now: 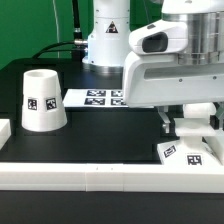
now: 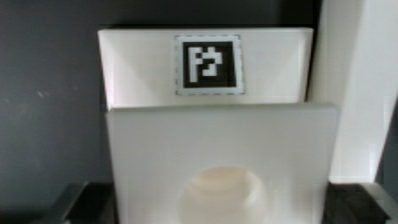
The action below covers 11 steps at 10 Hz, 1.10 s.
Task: Assemble lamp
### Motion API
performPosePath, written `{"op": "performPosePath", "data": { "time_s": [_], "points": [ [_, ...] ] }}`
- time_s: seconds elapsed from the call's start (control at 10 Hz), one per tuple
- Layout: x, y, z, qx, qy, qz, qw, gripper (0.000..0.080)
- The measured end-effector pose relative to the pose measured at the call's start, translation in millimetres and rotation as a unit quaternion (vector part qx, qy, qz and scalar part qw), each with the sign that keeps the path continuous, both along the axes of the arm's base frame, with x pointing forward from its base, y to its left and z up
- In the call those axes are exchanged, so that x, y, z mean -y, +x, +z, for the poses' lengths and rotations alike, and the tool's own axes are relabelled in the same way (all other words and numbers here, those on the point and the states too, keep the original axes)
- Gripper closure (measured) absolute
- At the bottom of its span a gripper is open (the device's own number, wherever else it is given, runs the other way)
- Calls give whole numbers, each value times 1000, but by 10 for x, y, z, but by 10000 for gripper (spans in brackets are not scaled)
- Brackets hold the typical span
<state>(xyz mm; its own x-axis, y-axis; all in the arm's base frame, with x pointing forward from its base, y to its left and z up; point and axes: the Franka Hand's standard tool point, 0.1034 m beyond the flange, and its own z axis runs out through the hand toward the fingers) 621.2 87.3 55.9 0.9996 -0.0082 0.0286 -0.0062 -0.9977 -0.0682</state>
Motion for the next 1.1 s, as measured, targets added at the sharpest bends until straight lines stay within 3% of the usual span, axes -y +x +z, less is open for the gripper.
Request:
{"op": "performPosePath", "data": {
  "time_s": [0.4,0.5,0.6,1.1],
  "points": [
    [3,-2,-4,0,0,2,1000,265],
    [3,-3,-4,0,0,2,1000,119],
    [4,-11,-9,-1,0,2,1000,104],
    [18,-501,235,-17,1,-5,1000,101]
  ]
}}
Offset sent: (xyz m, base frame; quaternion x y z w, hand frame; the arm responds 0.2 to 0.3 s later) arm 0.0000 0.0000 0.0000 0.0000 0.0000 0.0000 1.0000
